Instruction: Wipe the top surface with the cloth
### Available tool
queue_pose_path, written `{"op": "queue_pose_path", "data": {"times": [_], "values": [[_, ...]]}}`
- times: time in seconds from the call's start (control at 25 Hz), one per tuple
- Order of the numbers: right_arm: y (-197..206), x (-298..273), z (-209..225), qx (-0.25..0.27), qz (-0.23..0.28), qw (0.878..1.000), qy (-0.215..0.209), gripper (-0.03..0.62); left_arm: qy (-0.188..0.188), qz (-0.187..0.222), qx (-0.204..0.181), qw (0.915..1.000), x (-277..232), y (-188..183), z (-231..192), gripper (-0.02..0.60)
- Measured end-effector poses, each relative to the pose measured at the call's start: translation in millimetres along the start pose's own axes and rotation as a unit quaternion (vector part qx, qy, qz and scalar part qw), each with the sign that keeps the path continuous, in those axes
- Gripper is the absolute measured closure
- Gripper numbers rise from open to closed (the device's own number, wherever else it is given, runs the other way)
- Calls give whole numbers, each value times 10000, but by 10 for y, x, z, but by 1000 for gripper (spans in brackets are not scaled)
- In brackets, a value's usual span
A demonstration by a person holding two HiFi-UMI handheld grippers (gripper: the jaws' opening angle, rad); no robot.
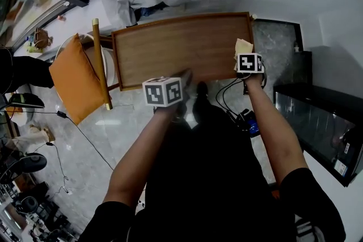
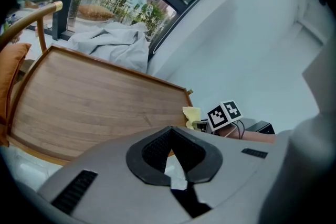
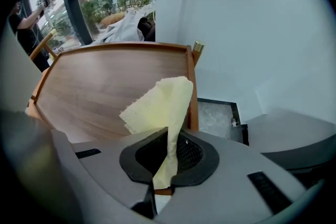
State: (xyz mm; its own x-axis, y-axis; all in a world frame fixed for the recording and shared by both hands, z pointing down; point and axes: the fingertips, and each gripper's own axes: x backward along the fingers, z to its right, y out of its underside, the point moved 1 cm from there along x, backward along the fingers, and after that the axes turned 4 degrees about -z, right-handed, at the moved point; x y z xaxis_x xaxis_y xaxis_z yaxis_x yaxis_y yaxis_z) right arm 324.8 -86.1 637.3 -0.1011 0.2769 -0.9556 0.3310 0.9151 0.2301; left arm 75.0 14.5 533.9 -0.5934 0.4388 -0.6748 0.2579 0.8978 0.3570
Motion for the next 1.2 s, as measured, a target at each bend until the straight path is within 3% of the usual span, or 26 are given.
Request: {"op": "queue_pose_path", "data": {"times": [0.2, 0.28, 0.36, 0.56, 0.84, 1.04, 1.2], "values": [[-18, 86, 36, -117, 71, 9998, 122, 562, -5, 62, 20, 10000, 128, -7, -119, 572], [-118, 188, -87, -105, 404, 9990, -152, 562, -11, 111, 52, 9999, 211, -10, -191, 573], [-248, 347, -366, 9, 792, 9945, -685, 562, -19, 186, 98, 9998, 315, -26, -271, 573], [-452, 665, -1465, 419, 1098, 9748, -1894, 562, -58, 375, 193, 9991, 738, -91, -552, 572], [-488, 1047, -3438, 1293, 882, 9334, -3229, 562, -254, 602, 203, 9977, 1629, -82, -1139, 572], [-415, 1166, -4549, 1716, 599, 9055, -3836, 562, -484, 711, 353, 9957, 2127, 32, -1658, 572], [-300, 1171, -5165, 1957, 354, 8903, -4096, 562, -586, 674, 467, 9949, 2344, 164, -1951, 572]]}}
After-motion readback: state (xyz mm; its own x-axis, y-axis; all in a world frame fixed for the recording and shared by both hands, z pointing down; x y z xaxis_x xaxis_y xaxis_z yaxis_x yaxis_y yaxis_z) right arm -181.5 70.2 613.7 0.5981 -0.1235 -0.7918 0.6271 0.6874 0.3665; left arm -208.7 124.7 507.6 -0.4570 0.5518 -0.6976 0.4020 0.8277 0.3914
